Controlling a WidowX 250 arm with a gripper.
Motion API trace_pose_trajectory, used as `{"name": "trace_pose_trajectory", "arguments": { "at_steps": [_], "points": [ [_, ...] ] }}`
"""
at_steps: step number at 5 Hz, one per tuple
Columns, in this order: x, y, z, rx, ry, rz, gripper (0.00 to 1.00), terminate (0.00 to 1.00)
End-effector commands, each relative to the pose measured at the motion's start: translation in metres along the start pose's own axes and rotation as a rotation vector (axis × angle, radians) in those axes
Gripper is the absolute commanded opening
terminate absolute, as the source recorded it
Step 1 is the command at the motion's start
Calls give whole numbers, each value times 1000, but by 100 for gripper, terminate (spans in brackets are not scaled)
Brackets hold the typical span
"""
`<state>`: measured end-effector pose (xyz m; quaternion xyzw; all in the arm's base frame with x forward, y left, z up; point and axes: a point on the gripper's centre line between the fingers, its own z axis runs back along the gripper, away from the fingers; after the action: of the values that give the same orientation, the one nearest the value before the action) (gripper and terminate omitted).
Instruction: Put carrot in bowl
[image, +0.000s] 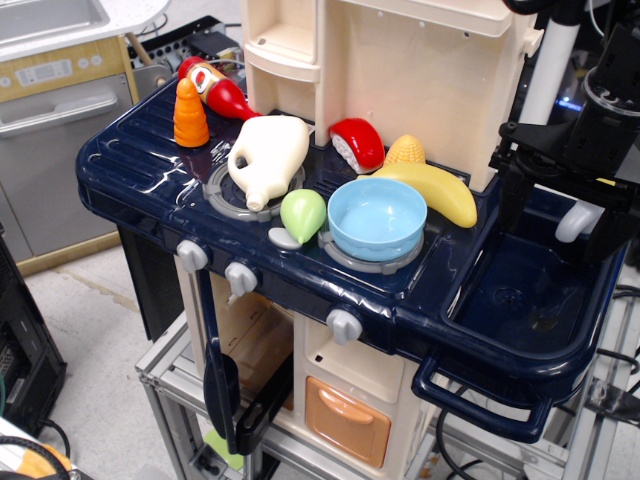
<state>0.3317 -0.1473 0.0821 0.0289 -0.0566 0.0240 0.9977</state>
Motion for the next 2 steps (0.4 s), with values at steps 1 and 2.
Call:
{"name": "trace_pose_trajectory", "arguments": {
  "at_steps": [1,2],
  "points": [
    [0,0,0,0,0,0,100,0],
    [-8,41,17,81,7,40,100,0]
  ]
}}
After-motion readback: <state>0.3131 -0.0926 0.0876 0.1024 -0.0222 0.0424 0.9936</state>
